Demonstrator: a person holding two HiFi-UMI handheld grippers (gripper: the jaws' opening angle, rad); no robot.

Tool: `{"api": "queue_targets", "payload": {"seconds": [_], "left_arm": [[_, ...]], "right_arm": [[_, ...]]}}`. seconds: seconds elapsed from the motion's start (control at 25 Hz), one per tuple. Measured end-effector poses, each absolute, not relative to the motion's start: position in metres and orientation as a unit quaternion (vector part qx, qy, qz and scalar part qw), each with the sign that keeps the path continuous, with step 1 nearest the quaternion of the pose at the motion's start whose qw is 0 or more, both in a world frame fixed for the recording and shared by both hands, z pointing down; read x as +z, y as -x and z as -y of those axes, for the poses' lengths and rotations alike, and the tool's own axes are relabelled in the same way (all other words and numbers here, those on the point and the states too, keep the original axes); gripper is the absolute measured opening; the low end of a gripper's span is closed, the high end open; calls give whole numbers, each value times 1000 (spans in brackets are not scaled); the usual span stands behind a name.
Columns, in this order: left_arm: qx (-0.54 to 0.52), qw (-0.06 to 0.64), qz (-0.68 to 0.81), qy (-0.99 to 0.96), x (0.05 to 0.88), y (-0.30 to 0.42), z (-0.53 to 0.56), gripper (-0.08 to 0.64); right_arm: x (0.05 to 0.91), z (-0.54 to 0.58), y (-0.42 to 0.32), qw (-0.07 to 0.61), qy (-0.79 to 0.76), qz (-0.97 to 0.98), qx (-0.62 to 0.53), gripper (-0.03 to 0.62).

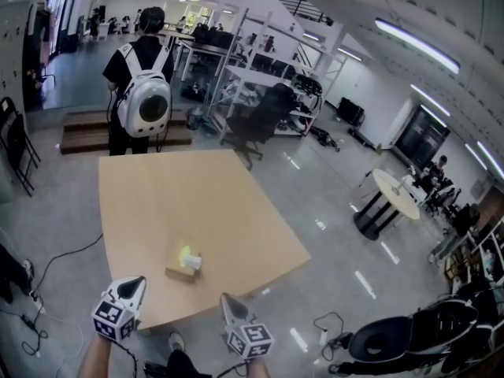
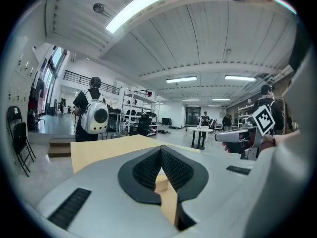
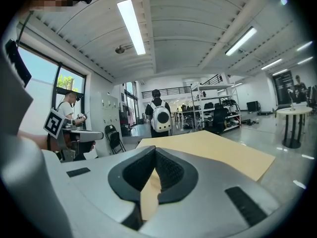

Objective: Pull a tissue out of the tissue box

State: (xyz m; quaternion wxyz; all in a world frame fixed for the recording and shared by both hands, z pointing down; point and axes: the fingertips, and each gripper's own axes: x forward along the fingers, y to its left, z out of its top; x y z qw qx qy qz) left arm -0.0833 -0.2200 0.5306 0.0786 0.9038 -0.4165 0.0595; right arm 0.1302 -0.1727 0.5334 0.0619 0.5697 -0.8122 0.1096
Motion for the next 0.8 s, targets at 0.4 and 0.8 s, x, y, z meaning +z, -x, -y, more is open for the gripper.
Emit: {"api": "queue_targets", "payload": {"seconds": [0.4, 0.8], "left_arm": [[78, 107, 422, -897, 574, 71, 266, 8], [109, 152, 424, -886, 623, 58, 296, 8]], "right_arm": [[573, 232, -136, 74, -554, 818, 137, 11], [625, 267, -146, 87, -545, 812, 192, 11]]}}
